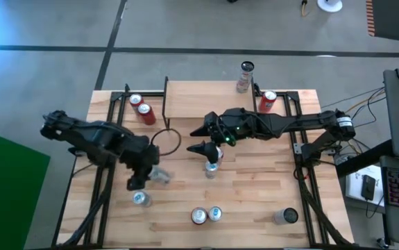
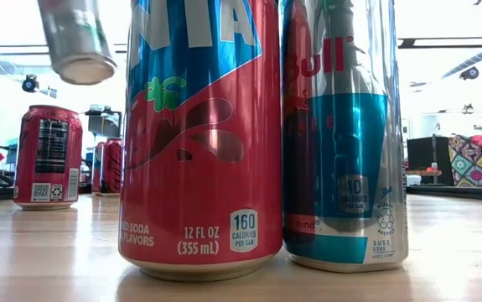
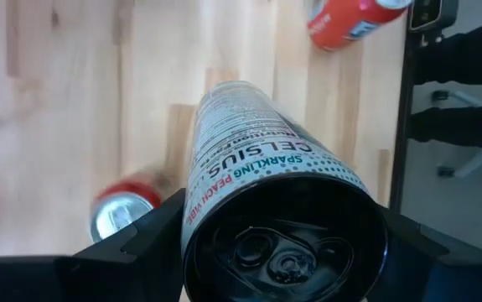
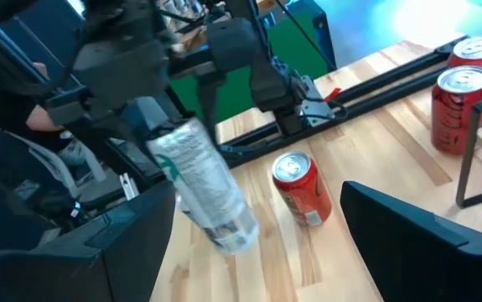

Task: Place canned beverage on shelf
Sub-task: Put the left white pink can aligned with the other white pink soda can on the shelf

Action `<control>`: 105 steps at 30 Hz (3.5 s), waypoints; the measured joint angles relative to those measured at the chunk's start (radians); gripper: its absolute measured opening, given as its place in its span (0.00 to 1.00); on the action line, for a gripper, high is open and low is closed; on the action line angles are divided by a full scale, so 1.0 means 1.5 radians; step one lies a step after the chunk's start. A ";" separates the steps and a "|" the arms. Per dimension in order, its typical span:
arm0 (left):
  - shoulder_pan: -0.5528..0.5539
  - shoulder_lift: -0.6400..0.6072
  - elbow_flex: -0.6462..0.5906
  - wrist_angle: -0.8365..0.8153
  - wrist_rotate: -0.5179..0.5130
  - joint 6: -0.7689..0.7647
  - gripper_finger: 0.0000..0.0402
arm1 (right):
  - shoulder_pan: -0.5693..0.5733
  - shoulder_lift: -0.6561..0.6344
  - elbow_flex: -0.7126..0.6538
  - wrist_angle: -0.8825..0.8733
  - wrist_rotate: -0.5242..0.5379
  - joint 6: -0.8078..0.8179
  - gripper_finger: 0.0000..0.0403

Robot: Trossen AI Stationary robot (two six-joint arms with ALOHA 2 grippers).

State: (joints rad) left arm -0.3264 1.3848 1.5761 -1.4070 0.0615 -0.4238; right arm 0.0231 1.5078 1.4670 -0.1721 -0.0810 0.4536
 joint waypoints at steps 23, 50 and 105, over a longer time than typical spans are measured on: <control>0.103 -0.092 -0.072 0.164 -0.121 0.100 0.63 | 0.005 0.000 0.000 -0.004 0.143 -0.063 0.82; 0.144 -0.201 -0.328 0.522 -0.117 0.043 0.63 | -0.014 0.004 0.000 0.006 0.071 0.017 0.82; 0.259 0.048 -0.085 0.366 0.117 0.224 0.63 | -0.043 0.010 0.001 -0.152 -0.097 -0.016 0.82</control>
State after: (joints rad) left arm 0.0616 1.4567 1.4487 -0.8586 0.2371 -0.0871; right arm -0.0410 1.5227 1.4687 -0.4005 -0.2257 0.4301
